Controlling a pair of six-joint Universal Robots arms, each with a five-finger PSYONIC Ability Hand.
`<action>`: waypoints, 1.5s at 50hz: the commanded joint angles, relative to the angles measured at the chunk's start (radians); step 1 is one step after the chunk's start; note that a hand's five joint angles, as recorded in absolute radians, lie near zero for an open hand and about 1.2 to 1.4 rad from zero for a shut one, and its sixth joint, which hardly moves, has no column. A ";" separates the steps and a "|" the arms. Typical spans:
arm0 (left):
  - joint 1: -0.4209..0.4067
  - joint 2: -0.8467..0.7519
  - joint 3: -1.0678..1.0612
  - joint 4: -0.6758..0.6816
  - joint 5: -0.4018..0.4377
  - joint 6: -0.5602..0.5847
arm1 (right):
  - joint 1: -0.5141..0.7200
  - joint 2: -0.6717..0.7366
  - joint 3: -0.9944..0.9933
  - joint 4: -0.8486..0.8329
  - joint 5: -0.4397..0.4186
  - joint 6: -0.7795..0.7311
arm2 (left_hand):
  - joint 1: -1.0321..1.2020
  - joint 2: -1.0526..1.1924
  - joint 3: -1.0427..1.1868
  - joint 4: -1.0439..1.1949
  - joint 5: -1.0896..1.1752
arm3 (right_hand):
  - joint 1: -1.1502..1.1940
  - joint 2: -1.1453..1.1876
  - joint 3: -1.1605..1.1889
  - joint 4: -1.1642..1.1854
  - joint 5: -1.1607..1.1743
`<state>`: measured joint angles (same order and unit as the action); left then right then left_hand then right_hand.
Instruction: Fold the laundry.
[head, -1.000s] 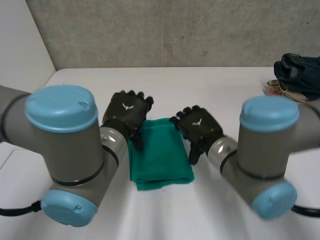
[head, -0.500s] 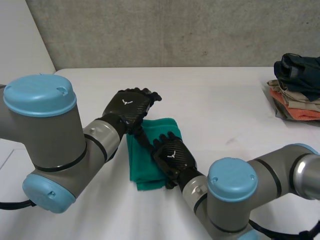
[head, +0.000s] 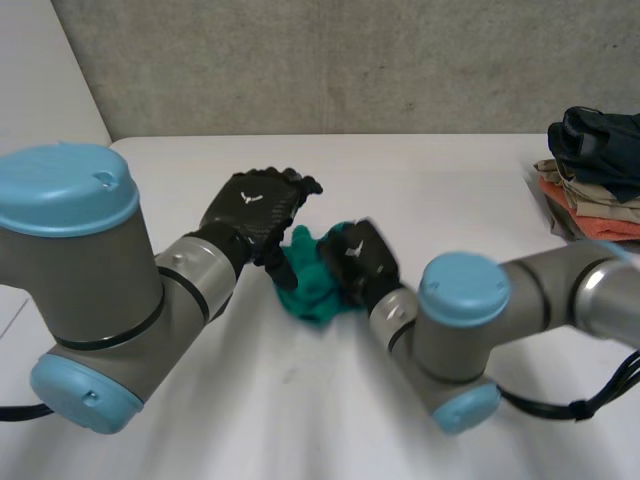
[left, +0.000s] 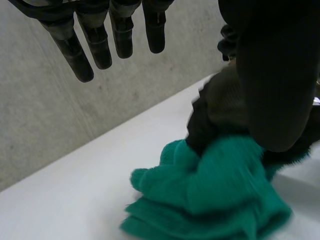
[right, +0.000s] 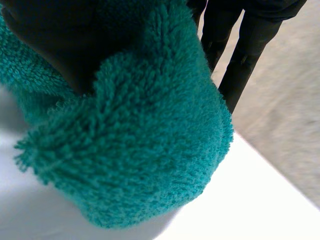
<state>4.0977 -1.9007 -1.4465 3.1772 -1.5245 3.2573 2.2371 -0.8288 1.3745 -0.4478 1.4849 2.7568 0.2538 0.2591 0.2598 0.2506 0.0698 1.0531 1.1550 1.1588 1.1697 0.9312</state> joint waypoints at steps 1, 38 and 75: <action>0.001 0.072 0.008 0.003 0.003 0.004 | -0.111 -0.088 -0.069 -0.002 -0.008 -0.005 | -0.002 -0.007 -0.008 0.001 0.007 | 0.343 0.241 0.238 0.227 0.291; -0.103 0.071 0.032 0.000 0.084 0.001 | -1.010 0.231 -0.470 -0.322 -0.560 0.477 | 0.004 -0.002 -0.002 0.007 0.013 | 0.343 0.241 0.238 0.227 0.291; -0.174 0.192 0.005 0.003 0.086 -0.002 | -1.113 -0.414 -0.106 0.250 -0.080 -0.003 | -0.026 -0.031 -0.032 -0.022 -0.016 | -0.879 -0.980 -0.984 -0.995 -0.931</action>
<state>3.9237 -1.7623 -1.4430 3.1800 -1.4345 3.2604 1.0987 -1.1603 1.2989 -0.2609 1.1670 3.0043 0.2538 0.2581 0.2597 0.2506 0.0672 0.2295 0.2141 0.2123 0.2132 0.0427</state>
